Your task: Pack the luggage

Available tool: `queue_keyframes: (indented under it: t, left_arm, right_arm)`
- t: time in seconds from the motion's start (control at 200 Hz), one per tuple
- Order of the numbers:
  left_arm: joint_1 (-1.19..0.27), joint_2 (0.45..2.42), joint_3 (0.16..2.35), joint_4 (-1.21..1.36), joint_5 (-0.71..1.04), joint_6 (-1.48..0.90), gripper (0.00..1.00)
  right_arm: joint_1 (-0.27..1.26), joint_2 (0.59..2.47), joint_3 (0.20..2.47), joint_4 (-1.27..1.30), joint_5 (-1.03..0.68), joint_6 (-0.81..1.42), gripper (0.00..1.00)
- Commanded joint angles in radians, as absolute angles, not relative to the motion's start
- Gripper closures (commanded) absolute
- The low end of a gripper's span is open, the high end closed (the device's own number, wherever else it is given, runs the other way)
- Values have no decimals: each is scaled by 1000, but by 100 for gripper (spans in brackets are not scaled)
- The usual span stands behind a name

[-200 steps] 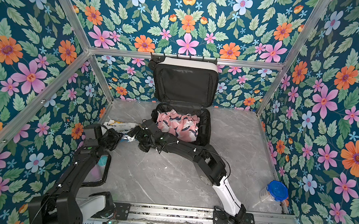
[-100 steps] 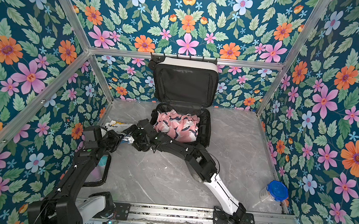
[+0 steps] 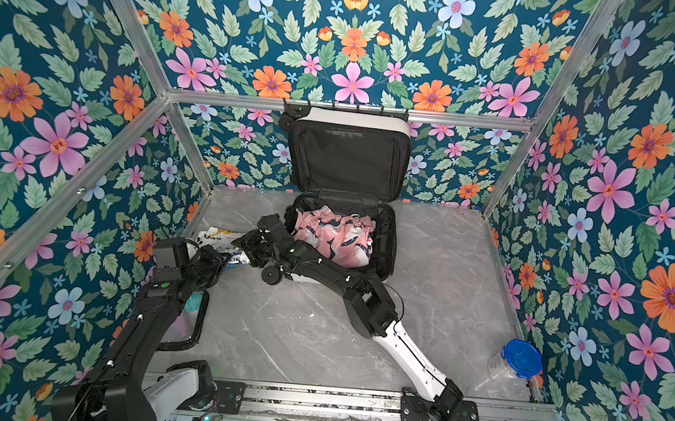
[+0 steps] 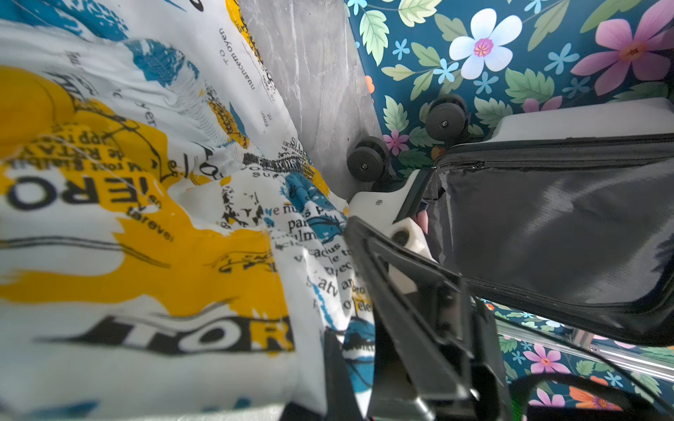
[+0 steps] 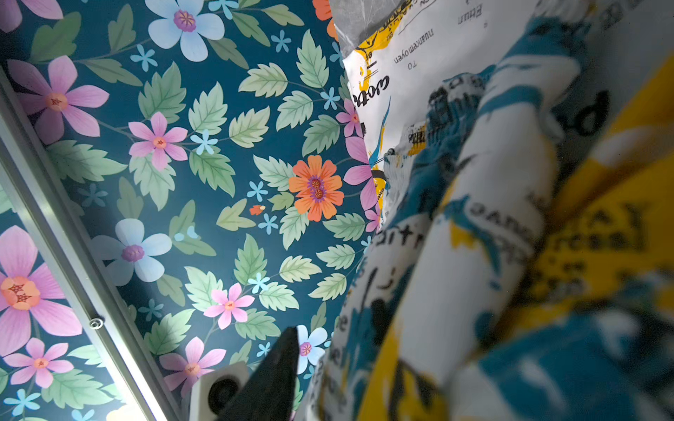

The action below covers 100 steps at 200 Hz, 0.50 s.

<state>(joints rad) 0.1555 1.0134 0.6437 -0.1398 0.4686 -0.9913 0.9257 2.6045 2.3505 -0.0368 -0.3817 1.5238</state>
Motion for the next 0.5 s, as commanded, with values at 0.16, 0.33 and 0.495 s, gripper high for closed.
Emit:
queue_keyframes:
  t: [0.16,0.33,0.495]
  left_arm:
    - [156,1009,640,-165,481,-972,91]
    - [174,985,650,-216,486,-952,52]
    - [207,960,672,-290,489,-897,51]
  right_arm:
    - [914,2600,2387,20,-461,1398,100]
    - [888,2657,2531,-80,-574,1301,100]
    - [846,2703,2654,-210,-681,1195,100]
